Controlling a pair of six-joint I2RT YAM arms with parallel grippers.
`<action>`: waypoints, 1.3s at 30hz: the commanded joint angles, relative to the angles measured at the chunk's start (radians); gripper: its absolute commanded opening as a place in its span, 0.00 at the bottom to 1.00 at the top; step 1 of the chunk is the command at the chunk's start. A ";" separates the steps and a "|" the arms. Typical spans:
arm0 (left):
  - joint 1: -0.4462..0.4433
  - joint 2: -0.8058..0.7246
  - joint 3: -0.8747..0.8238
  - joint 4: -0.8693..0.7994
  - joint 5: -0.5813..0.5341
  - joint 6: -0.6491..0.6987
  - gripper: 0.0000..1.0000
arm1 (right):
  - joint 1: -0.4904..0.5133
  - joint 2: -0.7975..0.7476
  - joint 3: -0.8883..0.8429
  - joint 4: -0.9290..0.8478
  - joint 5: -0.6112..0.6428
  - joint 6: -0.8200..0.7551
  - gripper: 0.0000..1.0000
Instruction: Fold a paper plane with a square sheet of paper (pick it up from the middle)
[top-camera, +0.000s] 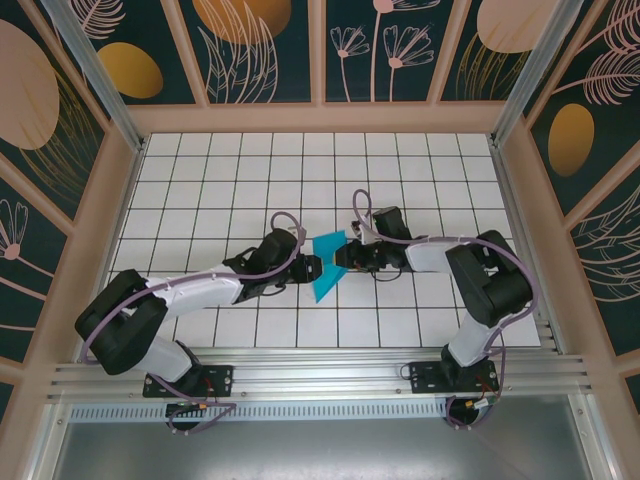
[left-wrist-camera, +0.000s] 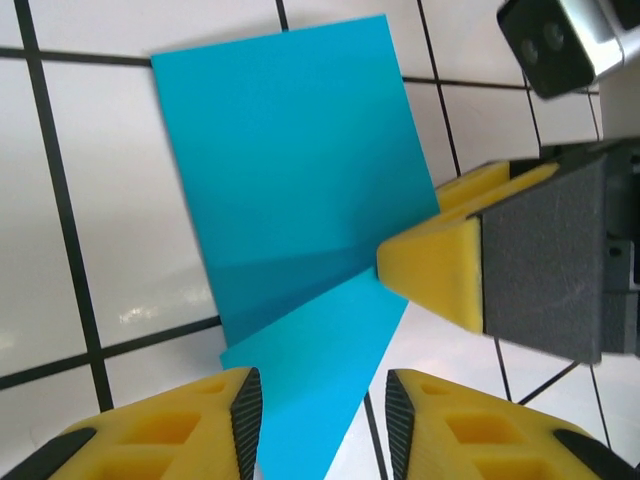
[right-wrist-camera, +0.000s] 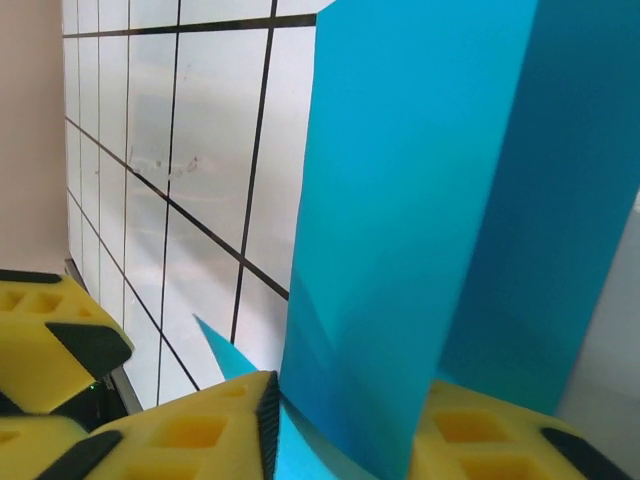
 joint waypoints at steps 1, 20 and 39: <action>-0.037 -0.015 0.000 0.015 -0.013 0.004 0.43 | 0.005 0.030 0.040 -0.025 -0.021 -0.047 0.26; -0.203 0.198 0.170 -0.154 -0.298 0.047 0.48 | 0.011 -0.092 -0.068 0.126 0.088 0.265 0.04; -0.249 0.284 0.225 -0.184 -0.379 0.109 0.49 | 0.085 -0.198 -0.165 0.207 0.315 0.590 0.04</action>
